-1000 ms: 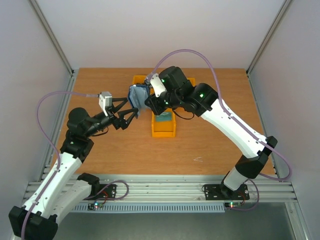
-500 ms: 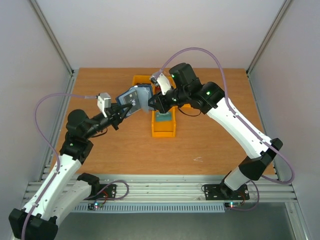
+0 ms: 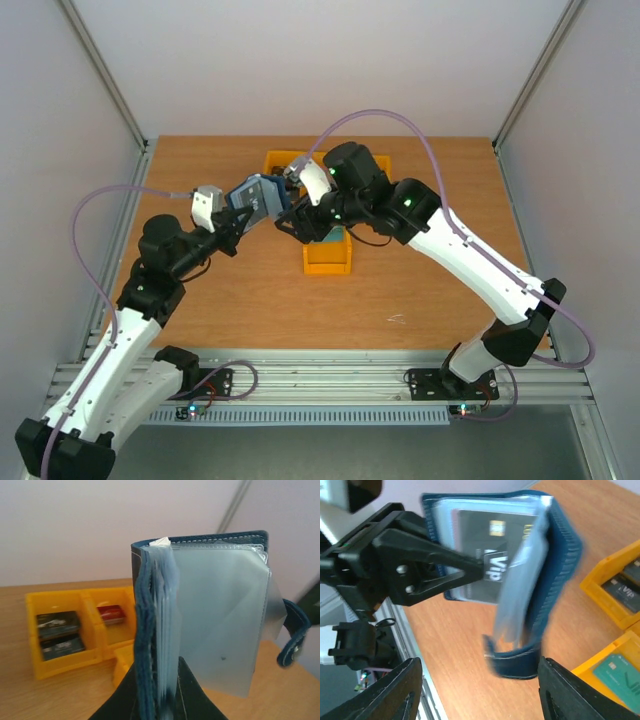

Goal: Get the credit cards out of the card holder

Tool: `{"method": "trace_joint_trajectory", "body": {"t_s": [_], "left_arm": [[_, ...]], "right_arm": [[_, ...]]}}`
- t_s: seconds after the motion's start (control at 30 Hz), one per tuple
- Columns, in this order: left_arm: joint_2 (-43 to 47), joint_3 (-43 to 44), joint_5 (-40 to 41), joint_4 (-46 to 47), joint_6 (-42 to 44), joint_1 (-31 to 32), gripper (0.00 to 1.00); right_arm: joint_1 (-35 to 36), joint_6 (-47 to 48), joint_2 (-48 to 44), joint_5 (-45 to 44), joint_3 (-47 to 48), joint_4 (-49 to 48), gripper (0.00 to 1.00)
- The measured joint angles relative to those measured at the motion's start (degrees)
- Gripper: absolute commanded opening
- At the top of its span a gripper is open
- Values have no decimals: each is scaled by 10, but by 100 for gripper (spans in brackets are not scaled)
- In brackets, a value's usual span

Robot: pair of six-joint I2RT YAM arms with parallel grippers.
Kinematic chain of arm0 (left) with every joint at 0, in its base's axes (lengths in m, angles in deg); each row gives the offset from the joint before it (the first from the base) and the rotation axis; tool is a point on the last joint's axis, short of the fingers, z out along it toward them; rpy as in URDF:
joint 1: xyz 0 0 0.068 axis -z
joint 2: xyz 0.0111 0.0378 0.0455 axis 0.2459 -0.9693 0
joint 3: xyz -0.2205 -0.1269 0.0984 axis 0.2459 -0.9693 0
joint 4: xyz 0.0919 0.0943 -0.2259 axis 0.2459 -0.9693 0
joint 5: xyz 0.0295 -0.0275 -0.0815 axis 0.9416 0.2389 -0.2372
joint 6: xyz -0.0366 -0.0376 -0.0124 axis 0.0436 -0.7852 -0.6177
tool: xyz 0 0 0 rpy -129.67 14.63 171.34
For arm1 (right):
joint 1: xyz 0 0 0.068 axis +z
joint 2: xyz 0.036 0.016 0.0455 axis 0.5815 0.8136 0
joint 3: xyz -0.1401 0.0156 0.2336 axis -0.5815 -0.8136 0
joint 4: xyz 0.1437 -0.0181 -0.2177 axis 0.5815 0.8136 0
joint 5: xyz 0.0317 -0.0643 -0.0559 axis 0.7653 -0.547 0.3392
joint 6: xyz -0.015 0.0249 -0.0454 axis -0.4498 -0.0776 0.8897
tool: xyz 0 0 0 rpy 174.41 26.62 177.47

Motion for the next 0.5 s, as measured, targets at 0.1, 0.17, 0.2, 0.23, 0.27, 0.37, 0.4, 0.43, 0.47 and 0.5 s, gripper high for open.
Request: {"method": "trace_joint_trajectory", "body": {"t_s": [0.1, 0.17, 0.2, 0.23, 0.27, 0.37, 0.4, 0.43, 0.47, 0.5], "left_arm": [[-3, 19, 55, -44, 35, 0, 0], [-5, 33, 98, -73, 68, 0, 0], [-5, 35, 113, -82, 79, 0, 0], [-5, 38, 130, -94, 95, 0, 0], [-5, 39, 137, -98, 102, 0, 0], [-5, 39, 131, -112, 115, 0, 0], [-5, 39, 119, -114, 110, 0, 0], [-5, 40, 104, -114, 101, -1, 0], [-4, 40, 80, -113, 82, -5, 0], [-3, 40, 54, -109, 60, -9, 0]], "right_arm": [[42, 11, 0, -34, 5, -12, 61], [56, 18, -1, -16, 7, -28, 61], [61, 19, -1, 4, 7, -40, 59], [62, 18, -2, 35, 7, -54, 57], [62, 18, -1, 56, 8, -62, 54], [61, 8, 20, 116, 34, -77, 45], [57, 2, 30, 129, 45, -83, 43], [54, -3, 36, 140, 48, -90, 40], [48, -16, 40, 153, 46, -100, 39], [39, -30, 41, 166, 39, -110, 37]]}}
